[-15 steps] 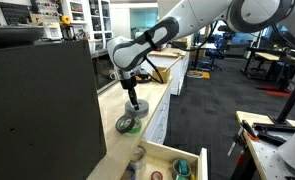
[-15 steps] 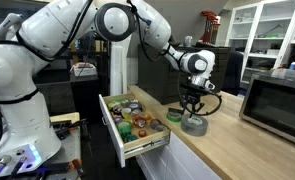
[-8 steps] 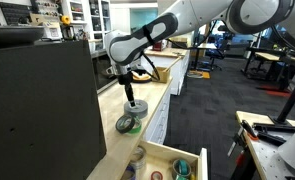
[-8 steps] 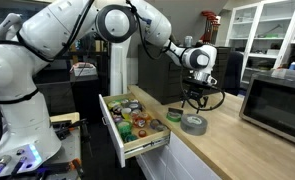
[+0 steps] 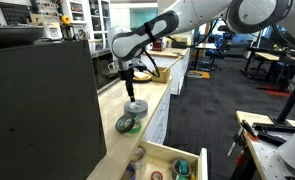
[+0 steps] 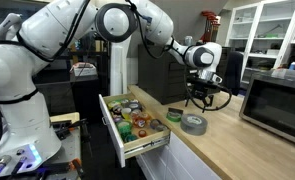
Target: Get the grey masking tape from the open drawer
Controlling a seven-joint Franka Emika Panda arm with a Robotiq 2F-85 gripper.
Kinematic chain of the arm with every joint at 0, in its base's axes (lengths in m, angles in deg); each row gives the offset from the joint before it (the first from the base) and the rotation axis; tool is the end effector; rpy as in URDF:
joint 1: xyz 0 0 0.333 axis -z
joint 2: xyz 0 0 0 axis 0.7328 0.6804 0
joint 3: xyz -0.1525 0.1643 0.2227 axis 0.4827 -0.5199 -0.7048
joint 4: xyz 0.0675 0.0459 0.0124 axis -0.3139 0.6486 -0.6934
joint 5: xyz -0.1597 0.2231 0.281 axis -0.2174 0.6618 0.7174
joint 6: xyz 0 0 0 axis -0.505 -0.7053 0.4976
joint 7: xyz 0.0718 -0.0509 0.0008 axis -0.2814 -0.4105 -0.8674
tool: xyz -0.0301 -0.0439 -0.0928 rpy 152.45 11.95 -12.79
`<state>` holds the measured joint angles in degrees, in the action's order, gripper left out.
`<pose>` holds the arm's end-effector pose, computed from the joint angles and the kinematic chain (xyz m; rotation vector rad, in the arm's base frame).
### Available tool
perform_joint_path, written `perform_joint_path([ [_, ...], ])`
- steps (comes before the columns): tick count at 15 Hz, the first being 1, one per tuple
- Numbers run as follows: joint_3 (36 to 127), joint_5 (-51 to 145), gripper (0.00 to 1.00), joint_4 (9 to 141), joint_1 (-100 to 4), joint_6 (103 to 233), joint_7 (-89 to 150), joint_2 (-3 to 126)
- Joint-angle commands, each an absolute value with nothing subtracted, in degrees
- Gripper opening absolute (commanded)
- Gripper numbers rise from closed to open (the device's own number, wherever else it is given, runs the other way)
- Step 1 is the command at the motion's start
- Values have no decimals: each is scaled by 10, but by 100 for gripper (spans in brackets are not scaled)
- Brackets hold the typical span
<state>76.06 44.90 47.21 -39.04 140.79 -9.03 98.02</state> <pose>0.7423 -0.0959 0.2343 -3.0146 -0.7973 0.2904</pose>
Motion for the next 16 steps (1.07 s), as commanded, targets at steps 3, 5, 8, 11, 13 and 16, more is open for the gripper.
perform_joint_path([
  [3,749,462,100,509,-371,1442,-107,946],
  [5,750,467,100,496,-368,1434,-107,954],
  [8,751,479,100,463,-361,1403,-104,979],
  [11,751,496,100,447,-345,1382,-104,993],
  [13,751,504,100,435,-337,1366,-106,1003],
  [16,753,507,100,440,-332,1369,-104,1000],
])
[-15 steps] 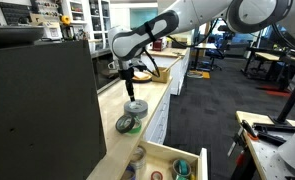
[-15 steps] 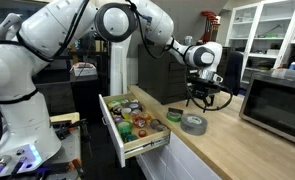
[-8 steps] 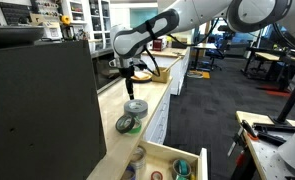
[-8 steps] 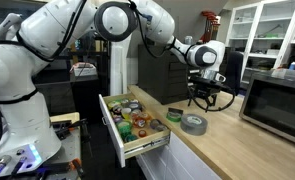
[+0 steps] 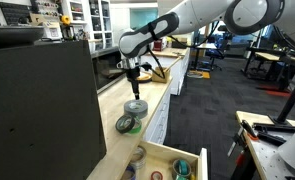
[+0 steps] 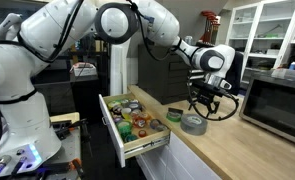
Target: Get the grey masking tape from the open drawer
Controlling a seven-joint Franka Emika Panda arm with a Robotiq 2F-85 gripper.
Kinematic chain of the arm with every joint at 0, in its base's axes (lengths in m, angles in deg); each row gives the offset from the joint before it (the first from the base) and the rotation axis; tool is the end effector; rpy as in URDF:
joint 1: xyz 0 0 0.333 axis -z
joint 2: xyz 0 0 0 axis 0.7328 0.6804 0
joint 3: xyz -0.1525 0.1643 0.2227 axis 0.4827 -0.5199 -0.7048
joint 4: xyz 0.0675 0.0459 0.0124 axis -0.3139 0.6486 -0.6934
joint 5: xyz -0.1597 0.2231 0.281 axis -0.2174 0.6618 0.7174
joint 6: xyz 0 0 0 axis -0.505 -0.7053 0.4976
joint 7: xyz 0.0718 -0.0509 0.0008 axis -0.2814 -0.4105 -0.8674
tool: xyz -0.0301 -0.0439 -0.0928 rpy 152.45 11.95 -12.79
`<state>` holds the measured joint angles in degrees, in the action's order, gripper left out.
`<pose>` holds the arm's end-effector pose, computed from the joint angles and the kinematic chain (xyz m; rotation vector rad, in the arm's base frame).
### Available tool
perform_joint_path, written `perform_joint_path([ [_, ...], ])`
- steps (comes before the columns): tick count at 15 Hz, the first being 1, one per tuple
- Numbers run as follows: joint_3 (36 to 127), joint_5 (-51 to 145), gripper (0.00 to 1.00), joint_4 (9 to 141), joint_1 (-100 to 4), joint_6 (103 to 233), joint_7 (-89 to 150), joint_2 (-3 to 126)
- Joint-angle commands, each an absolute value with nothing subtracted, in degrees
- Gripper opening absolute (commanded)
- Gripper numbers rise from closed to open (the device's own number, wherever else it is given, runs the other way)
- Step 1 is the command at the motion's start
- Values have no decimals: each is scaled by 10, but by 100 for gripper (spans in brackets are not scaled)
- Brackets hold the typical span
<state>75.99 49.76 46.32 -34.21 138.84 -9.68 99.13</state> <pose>0.7303 -0.1506 0.2244 -2.9569 -0.6190 0.2856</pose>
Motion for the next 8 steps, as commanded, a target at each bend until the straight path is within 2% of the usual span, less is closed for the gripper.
perform_joint_path([
  [1,752,506,100,446,-333,1376,-106,995],
  [8,753,499,100,452,-343,1386,-98,995],
])
